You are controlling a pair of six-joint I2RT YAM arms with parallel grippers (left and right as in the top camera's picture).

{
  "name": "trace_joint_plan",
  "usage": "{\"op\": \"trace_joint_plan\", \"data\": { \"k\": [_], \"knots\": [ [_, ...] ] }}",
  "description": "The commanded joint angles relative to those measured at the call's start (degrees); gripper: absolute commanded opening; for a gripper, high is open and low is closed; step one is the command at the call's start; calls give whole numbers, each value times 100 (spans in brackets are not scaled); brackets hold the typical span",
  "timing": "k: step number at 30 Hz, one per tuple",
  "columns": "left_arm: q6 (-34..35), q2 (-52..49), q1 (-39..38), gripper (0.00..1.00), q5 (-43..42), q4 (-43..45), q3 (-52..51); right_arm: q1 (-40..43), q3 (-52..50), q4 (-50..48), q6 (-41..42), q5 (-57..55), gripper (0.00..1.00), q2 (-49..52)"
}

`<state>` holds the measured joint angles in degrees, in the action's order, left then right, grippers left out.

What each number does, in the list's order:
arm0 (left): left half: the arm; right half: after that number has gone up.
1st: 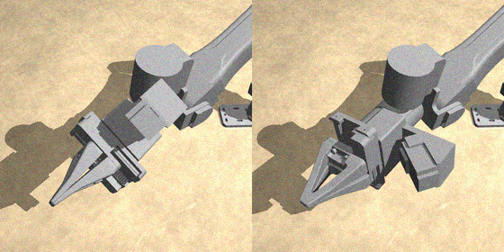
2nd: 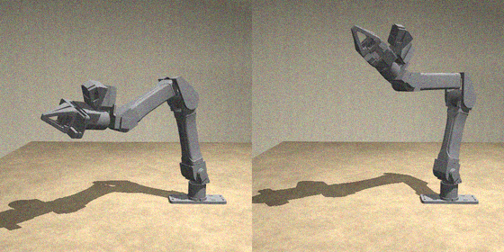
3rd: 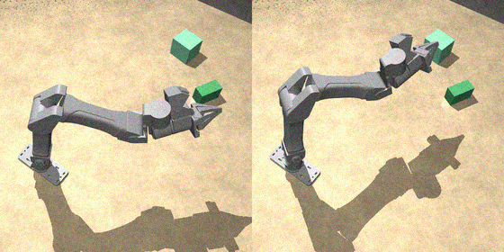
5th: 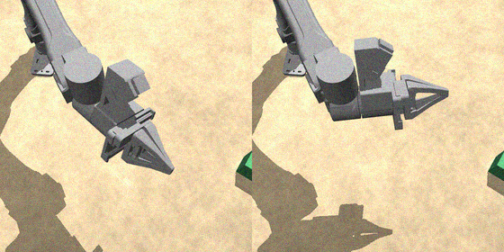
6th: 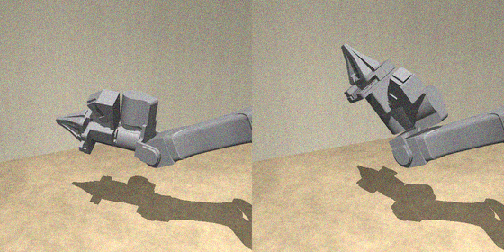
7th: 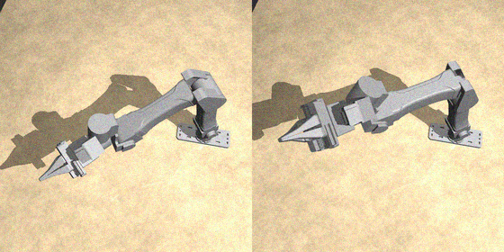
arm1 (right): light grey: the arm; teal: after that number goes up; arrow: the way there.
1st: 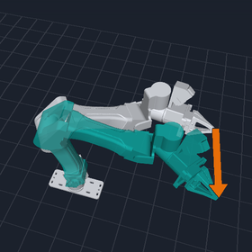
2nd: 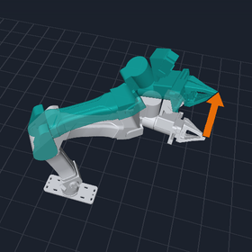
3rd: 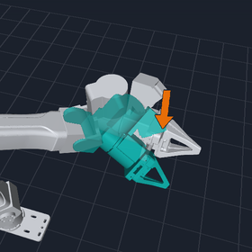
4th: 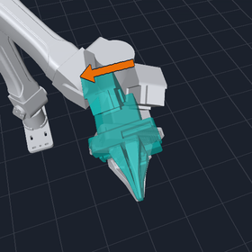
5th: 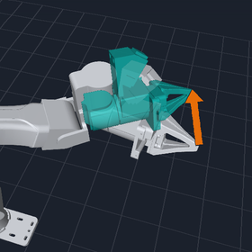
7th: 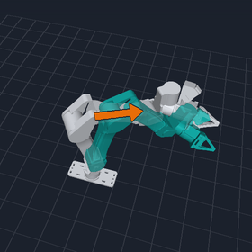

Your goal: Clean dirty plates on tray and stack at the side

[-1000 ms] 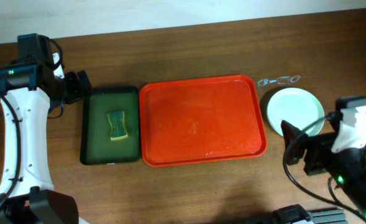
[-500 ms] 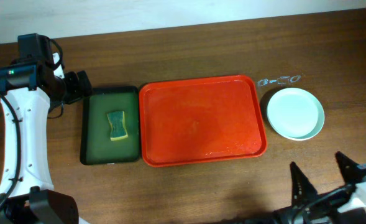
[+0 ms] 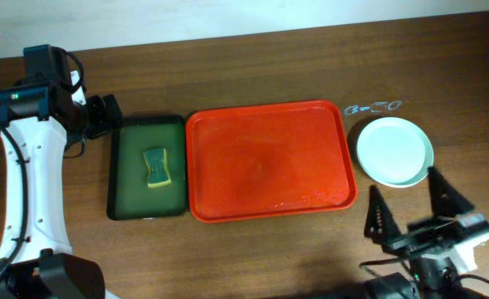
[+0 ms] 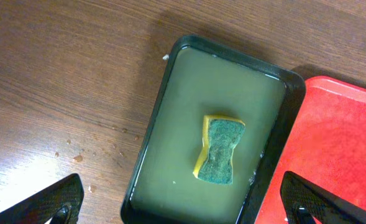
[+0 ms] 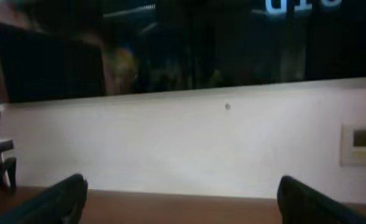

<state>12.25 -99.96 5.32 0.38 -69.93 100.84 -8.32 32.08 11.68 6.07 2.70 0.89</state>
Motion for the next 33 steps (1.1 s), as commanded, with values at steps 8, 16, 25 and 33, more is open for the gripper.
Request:
{"op": "trace_joint_plan", "data": {
  "k": [8, 16, 25, 33],
  "knots": [
    [11, -9, 9, 99, -46, 0, 15, -31, -1779, -2352, 31, 72, 98, -63],
    [13, -9, 9, 99, -46, 2, 15, -26, -2745, -2352, 33, 72, 98, -66],
    [11, -9, 9, 99, -46, 2, 15, -26, -3176, -1838, 11, 74, 98, -66],
    [11, -9, 9, 99, -46, 2, 15, -26, -3176, -734, -511, 72, 98, -66]
  ]
}}
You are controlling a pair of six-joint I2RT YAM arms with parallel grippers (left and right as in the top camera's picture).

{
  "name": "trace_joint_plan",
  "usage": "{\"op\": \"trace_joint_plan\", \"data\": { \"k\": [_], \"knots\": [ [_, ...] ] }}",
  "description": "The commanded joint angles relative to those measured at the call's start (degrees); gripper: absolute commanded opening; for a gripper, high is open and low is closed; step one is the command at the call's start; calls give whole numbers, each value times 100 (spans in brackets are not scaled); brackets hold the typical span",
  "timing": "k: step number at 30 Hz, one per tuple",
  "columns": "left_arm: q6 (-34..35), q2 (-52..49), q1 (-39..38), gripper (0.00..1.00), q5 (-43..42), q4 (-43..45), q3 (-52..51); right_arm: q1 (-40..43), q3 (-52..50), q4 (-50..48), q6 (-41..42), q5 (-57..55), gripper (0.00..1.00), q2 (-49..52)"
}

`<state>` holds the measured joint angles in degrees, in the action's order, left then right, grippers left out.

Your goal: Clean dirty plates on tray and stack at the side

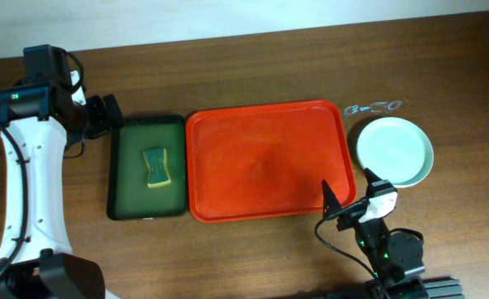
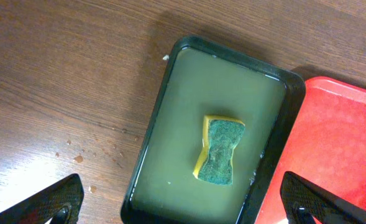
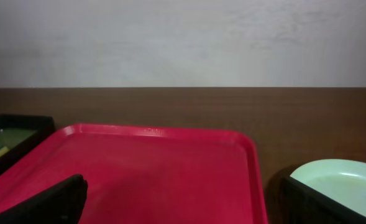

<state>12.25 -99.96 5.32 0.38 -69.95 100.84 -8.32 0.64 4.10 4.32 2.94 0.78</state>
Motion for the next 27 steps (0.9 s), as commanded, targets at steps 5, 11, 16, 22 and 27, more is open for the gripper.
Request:
{"op": "trace_joint_plan", "data": {
  "k": [5, 11, 16, 22, 27],
  "knots": [
    [13, -9, 9, 99, -46, 4, 15, -26, -33, 20, -761, 48, 98, -55],
    [11, -9, 9, 99, -46, 4, 15, 15, -33, 22, -1397, 50, 98, -55],
    [13, -9, 9, 99, -46, 4, 15, 170, -33, 17, -1394, 94, 98, -55],
    [13, -9, 9, 99, -46, 4, 15, 170, -33, 15, -1394, 94, 98, -55],
    [11, -9, 9, 99, -46, 4, 15, 170, -33, 15, -1394, 94, 98, -55]
  ]
}}
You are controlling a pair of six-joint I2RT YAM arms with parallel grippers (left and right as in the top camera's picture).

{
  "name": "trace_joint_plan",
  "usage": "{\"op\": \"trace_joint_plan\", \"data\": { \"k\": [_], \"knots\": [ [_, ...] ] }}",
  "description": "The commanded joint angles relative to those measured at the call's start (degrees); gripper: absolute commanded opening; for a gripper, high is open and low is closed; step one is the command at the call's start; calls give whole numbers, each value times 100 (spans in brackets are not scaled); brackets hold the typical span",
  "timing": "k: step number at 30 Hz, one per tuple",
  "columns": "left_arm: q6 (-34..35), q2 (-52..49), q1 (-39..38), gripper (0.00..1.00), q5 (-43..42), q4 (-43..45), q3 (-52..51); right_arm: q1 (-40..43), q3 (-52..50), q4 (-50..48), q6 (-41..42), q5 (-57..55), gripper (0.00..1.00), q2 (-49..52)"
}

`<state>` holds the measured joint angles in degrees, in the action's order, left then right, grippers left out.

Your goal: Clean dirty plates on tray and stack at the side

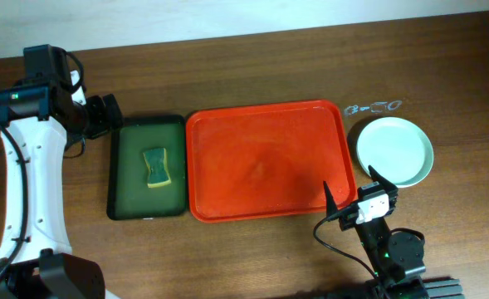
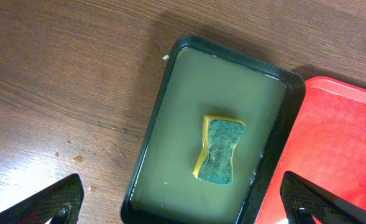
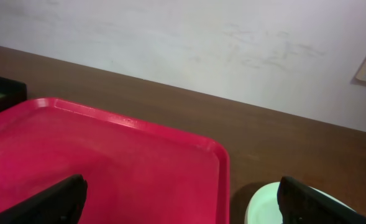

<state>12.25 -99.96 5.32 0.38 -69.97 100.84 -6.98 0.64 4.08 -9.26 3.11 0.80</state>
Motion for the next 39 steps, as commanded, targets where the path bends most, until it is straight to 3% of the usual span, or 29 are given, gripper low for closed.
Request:
{"op": "trace_joint_plan", "data": {
  "k": [1, 29, 35, 39],
  "knots": [
    [11, -9, 9, 99, -46, 7, 15, 37, -33, 17, -37, 76, 99, -57],
    [11, 7, 9, 99, -46, 7, 15, 31, -33, 20, -37, 76, 98, -48],
    [11, 841, 9, 99, -46, 7, 15, 31, -33, 20, -37, 76, 98, -48],
    [13, 2013, 9, 99, -46, 4, 15, 31, -33, 17, -37, 76, 98, -48]
  ]
}}
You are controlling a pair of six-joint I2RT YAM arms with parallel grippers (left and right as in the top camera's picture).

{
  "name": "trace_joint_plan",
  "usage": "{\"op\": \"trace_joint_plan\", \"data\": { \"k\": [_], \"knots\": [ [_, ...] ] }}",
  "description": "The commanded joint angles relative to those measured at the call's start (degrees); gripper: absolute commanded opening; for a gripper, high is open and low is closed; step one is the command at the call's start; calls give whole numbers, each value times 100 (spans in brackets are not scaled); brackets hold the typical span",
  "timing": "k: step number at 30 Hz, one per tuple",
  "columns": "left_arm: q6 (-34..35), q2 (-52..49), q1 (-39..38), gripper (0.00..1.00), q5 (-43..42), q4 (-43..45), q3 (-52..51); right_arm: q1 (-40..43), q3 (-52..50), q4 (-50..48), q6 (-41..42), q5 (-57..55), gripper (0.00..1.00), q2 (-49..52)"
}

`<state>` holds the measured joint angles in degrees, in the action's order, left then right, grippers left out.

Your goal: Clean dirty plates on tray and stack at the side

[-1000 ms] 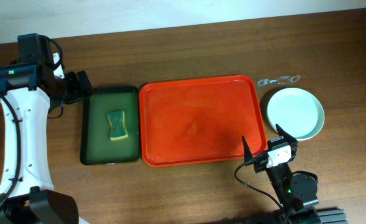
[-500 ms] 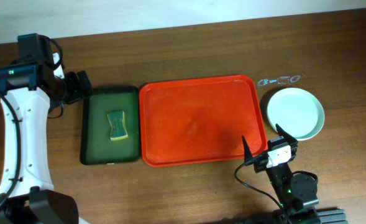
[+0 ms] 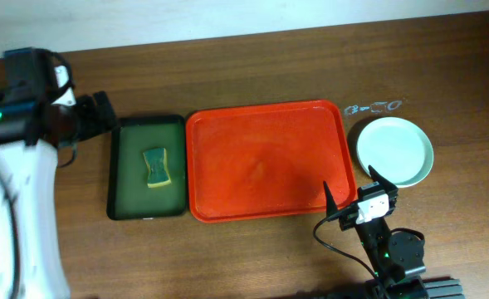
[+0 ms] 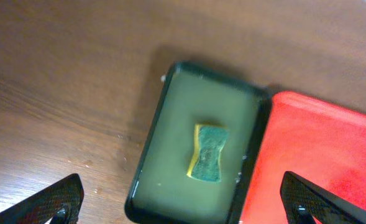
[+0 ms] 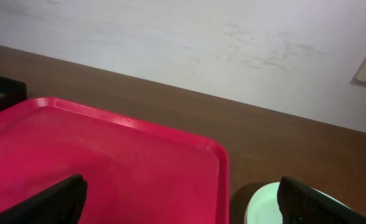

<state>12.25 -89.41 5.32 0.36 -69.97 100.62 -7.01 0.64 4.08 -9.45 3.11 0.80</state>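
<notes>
The red tray (image 3: 265,162) lies mid-table with no plate on it. A pale green plate (image 3: 395,150) sits on the table just right of the tray; its rim (image 5: 276,208) shows low in the right wrist view. My right gripper (image 3: 352,188) stands open at the tray's front right corner, facing across the tray (image 5: 108,162), holding nothing. My left gripper (image 3: 101,114) is open above the left end of a black basin (image 4: 148,155), also holding nothing.
The black basin (image 3: 115,170) left of the tray holds greenish water and a yellow-green sponge (image 3: 155,167), also seen as the sponge (image 4: 209,160) in the left wrist view. Small glinting marks (image 3: 375,106) lie on the wood behind the plate. A white wall (image 5: 183,43) backs the table.
My left arm has shifted left and its wrist has pulled back, so the basin and sponge look smaller and more of the red tray shows. The right arm has not moved.
At first my right gripper stood at the table's front right, facing the wall. Then it was at the tray's front right corner, looking across the tray, and afterwards turned a little toward the plate. My left gripper stayed open over the basin until it drew back just now.
</notes>
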Motion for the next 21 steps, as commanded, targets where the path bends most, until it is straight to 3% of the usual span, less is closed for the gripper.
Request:
{"op": "trace_joint_plan", "data": {
  "k": [1, 8, 14, 21],
  "knots": [
    [11, 1163, 9, 99, -44, 4, 37, 33, -33, 20, -17, 76, 99, -48],
    [9, 2529, 9, 99, 243, -142, 37, 33, -33, 20, -17, 76, 98, -48],
    [9, 2990, 9, 99, 245, -1353, 37, 33, -33, 17, -17, 76, 98, -48],
    [13, 3652, 2, 99, 240, -1867, -177, 33, -33, 17, -17, 76, 98, -48]
  ]
}}
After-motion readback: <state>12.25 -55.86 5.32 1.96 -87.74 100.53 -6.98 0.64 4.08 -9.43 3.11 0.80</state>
